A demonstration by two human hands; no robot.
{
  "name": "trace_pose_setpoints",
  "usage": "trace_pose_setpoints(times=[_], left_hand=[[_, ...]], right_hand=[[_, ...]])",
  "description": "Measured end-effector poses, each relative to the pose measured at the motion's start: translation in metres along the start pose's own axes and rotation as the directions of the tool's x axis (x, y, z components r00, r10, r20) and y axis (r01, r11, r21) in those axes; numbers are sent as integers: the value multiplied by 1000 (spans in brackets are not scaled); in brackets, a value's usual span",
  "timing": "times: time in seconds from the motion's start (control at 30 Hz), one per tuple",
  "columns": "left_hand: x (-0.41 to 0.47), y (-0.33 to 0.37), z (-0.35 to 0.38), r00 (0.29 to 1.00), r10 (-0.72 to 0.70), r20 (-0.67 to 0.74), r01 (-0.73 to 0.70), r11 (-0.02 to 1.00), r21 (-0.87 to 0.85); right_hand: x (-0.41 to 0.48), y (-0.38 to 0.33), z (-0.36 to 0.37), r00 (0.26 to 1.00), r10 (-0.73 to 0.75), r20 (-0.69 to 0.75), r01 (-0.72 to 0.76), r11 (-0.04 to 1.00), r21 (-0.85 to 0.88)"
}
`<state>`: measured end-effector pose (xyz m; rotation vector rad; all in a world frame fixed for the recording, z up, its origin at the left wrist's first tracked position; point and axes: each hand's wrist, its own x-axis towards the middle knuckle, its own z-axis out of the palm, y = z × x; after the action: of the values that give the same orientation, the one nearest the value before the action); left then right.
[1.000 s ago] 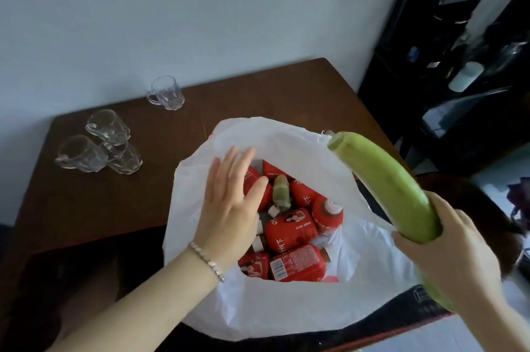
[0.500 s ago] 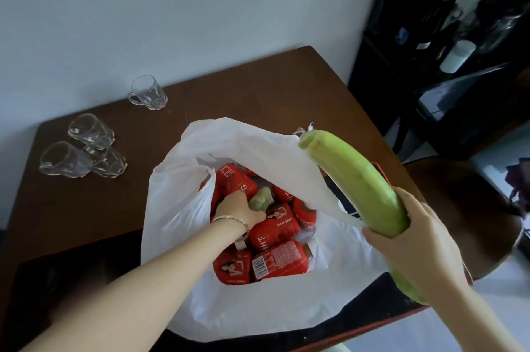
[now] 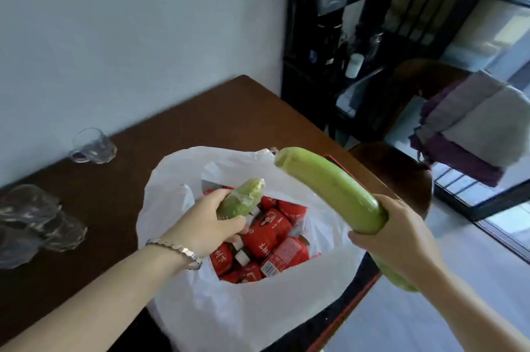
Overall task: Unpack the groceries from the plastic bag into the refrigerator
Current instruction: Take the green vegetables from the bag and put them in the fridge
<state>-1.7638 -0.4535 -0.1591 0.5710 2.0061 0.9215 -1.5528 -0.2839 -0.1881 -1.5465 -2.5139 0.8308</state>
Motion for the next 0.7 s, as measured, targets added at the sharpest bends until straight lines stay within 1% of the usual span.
trace_pose_setpoints(times=[0.03, 0.1, 0.13, 0.2, 0.27, 0.33, 0.43, 0.5, 0.53, 0.6, 0.7], left_hand=[[1, 6, 1, 998, 47, 31, -48, 999, 23], [5, 19, 13, 991, 96, 97, -103, 992, 69], [7, 26, 23, 984, 117, 133, -133, 984, 119], [10, 44, 54, 958, 190, 215, -239, 944, 228], [7, 64, 95, 909, 261, 324, -362, 879, 309], [-2, 86, 145, 843, 319, 433, -487, 794, 364], [-31, 123, 227, 709, 411, 574, -677, 626, 387], [-65, 148, 289, 586, 467, 662, -793, 497, 352], [-84, 158, 322, 524, 488, 697, -837, 448, 315], [-126, 172, 389, 417, 515, 749, -893, 386, 231], [-194, 179, 499, 303, 522, 797, -932, 337, 134]], right_hand=[[-9, 5, -4, 999, 35, -30, -35, 999, 19], [-30, 20, -15, 989, 112, -94, -110, 993, 34], [-41, 30, -22, 980, 156, -126, -153, 988, 32], [-67, 54, -41, 951, 252, -180, -250, 968, 37], [-99, 83, -64, 909, 347, -230, -350, 936, 30], [-139, 115, -90, 850, 444, -283, -456, 890, 28], [-208, 168, -123, 728, 590, -350, -608, 791, 67], [-261, 209, -140, 627, 668, -402, -688, 716, 117], [-288, 230, -148, 568, 703, -428, -722, 676, 152], [-344, 272, -161, 438, 778, -451, -785, 575, 229], [-432, 337, -181, 257, 849, -462, -837, 434, 332]])
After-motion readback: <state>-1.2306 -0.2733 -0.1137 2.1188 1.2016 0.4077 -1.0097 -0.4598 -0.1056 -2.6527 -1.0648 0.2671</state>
